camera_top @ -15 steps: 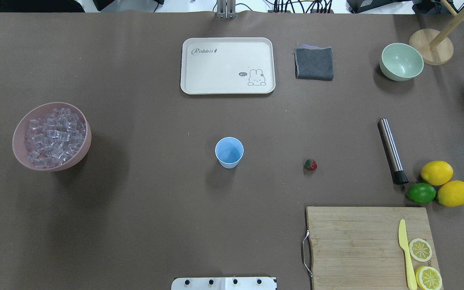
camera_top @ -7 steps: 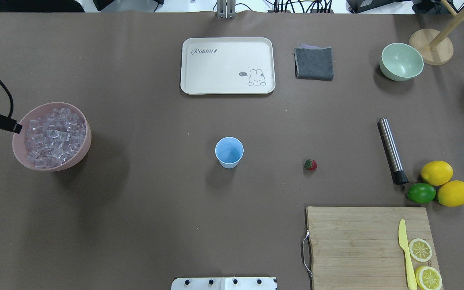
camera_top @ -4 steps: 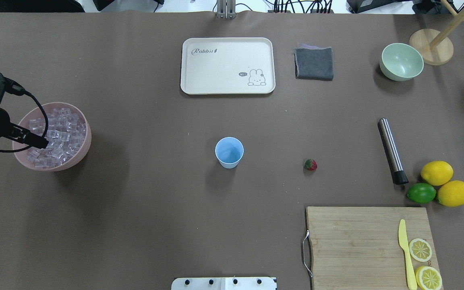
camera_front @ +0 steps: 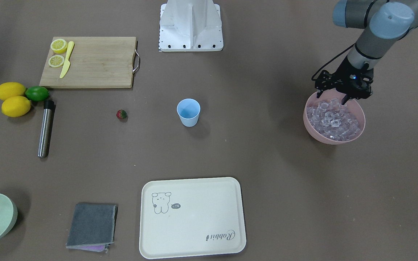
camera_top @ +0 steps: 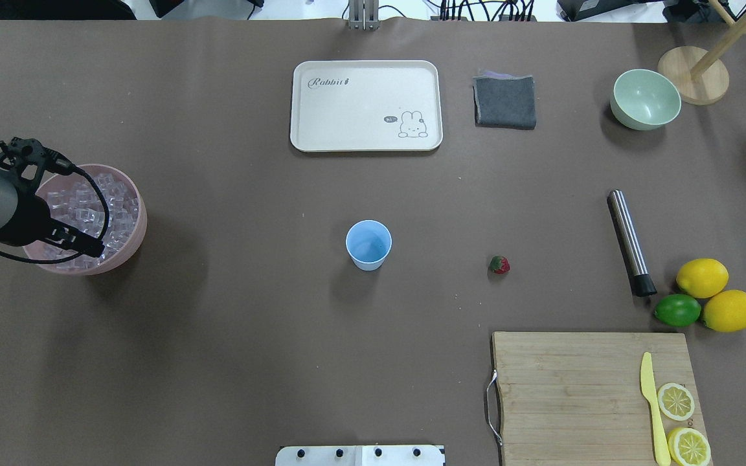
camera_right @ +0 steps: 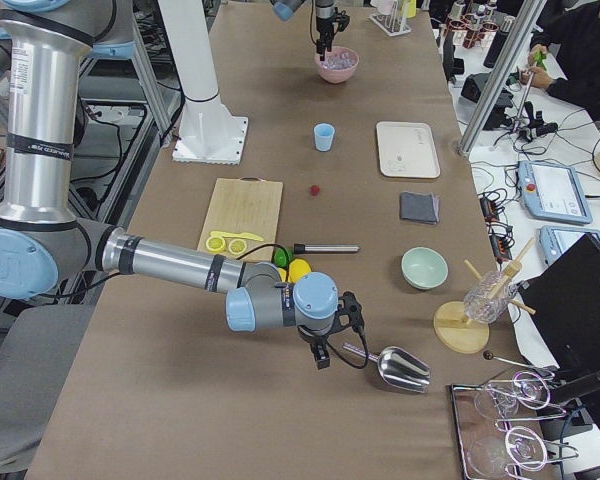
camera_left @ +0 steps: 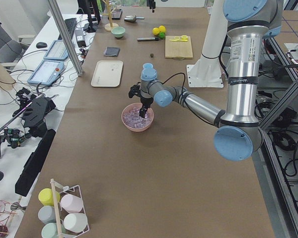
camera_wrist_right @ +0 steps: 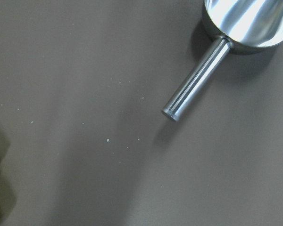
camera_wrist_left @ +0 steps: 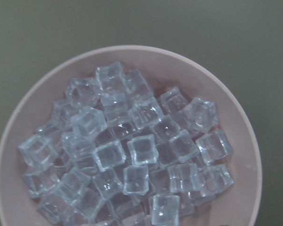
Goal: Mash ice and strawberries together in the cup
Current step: 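Move the left gripper over the pink ice bowl and lower it into the cubes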
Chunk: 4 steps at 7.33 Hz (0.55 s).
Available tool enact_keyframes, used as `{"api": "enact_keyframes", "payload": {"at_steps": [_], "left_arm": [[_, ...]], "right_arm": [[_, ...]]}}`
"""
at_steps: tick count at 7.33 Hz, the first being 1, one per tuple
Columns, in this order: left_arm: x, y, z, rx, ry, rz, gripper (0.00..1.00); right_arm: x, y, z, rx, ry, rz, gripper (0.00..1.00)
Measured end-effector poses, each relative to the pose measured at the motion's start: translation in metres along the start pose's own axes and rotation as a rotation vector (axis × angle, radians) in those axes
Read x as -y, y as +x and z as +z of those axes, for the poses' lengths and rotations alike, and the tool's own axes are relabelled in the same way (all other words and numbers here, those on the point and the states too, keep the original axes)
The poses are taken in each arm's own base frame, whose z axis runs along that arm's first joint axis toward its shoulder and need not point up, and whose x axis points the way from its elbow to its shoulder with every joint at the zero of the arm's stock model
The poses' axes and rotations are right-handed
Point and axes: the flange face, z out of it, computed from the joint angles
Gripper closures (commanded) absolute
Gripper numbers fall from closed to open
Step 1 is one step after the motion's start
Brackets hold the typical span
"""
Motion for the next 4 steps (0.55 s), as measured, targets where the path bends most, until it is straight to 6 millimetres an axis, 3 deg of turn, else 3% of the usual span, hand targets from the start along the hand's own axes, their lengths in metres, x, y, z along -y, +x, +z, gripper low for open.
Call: {"api": "enact_keyframes", "payload": {"at_steps": [2, 4], "left_arm": [[0.0, -0.001, 0.01, 0.005, -0.015, -0.003, 0.25], [0.003, -0.001, 0.015, 0.008, -0.021, 0.004, 0.34]], "right_arm": [[-0.002, 0.001, 0.001, 0.005, 0.0, 0.001, 0.0], [-0.005, 0.0, 0.002, 0.012, -0.002, 0.004, 0.0]]}}
